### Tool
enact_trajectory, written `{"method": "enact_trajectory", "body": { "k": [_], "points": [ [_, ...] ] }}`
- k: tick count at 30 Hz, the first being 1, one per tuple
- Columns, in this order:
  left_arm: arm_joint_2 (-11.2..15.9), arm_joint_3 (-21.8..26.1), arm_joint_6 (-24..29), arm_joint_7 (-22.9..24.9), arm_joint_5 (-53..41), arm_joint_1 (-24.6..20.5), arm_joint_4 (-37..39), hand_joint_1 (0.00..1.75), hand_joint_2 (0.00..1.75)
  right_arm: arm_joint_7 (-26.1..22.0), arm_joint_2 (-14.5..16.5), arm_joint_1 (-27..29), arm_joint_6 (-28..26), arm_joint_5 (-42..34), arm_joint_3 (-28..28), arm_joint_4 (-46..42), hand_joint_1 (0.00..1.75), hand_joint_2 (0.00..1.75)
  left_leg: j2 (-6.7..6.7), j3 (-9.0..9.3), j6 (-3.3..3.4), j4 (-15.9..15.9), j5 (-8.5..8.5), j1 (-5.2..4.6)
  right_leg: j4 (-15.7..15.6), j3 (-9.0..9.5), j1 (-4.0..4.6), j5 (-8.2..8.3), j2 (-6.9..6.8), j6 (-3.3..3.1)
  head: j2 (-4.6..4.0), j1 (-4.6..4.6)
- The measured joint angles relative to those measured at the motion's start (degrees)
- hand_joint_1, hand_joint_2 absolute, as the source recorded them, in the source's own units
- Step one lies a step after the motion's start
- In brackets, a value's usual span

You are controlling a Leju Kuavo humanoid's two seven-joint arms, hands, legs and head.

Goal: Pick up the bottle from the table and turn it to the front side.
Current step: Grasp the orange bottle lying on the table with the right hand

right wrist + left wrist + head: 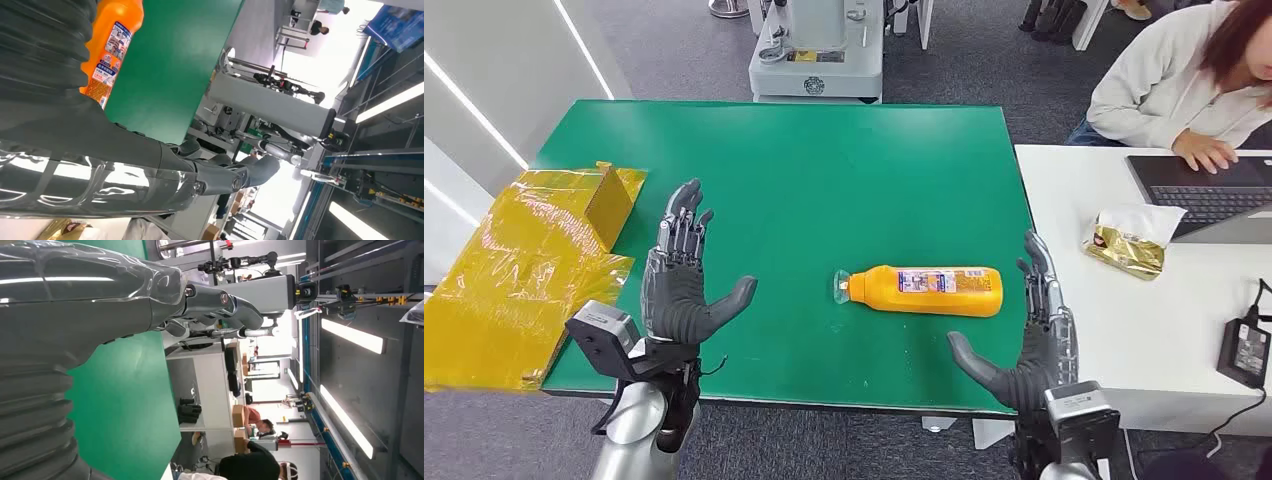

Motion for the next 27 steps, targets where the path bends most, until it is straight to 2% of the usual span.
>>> {"method": "enact_trajectory", "body": {
  "k": [3,6,10,16,23,27],
  "points": [
    [-0.27,0.00,-0.02,0.03,-0.05,-0.24,0.04,0.00,1.75,0.49,-0.03,-0.23,0.02,1.11,-0.08,0.03,0.00,1.75,0.00,0.00,0.00,0.00,0.00,0.00,0.00,0.00,0.00,0.00,0.00,0.00,0.00,0.00],
    [-0.62,-0.03,-0.27,0.04,-0.07,-0.92,0.38,0.00,1.75,2.91,-0.67,-1.95,0.07,4.16,-0.13,0.87,0.00,1.75,0.02,0.01,0.00,0.00,0.00,0.00,0.00,0.00,0.00,0.02,0.03,0.00,0.00,-0.01],
    [-1.08,-0.42,-1.21,-0.21,0.01,-2.07,1.89,0.00,1.75,7.68,-3.85,-8.30,-0.48,10.29,-0.15,6.46,0.00,1.75,0.04,0.02,0.05,0.04,0.05,-0.01,-0.01,0.01,-0.02,0.12,0.06,0.07,0.00,0.01],
    [-1.28,-1.39,-1.67,-0.90,0.26,-2.31,3.55,0.00,1.75,10.51,-8.60,-15.80,0.05,13.46,0.26,15.53,0.00,1.75,0.04,0.01,0.10,0.10,0.08,-0.01,0.00,0.06,-0.02,0.15,0.07,0.07,0.00,0.00],
    [-0.35,-3.11,-3.08,-1.67,3.09,-3.26,6.01,0.00,1.75,14.89,-15.88,-30.62,7.33,14.66,5.11,32.74,0.00,1.75,-0.02,0.00,0.19,0.14,0.16,-0.01,0.00,0.08,-0.02,0.23,-0.02,0.08,0.00,0.01],
    [0.45,-4.12,-3.48,-1.56,4.38,-4.45,7.58,0.00,1.75,17.10,-19.16,-38.97,17.91,12.45,10.60,42.11,0.00,1.75,0.02,0.00,0.16,0.15,0.19,-0.01,0.03,0.07,-0.02,0.29,0.03,0.06,0.00,0.00]
  ]
}}
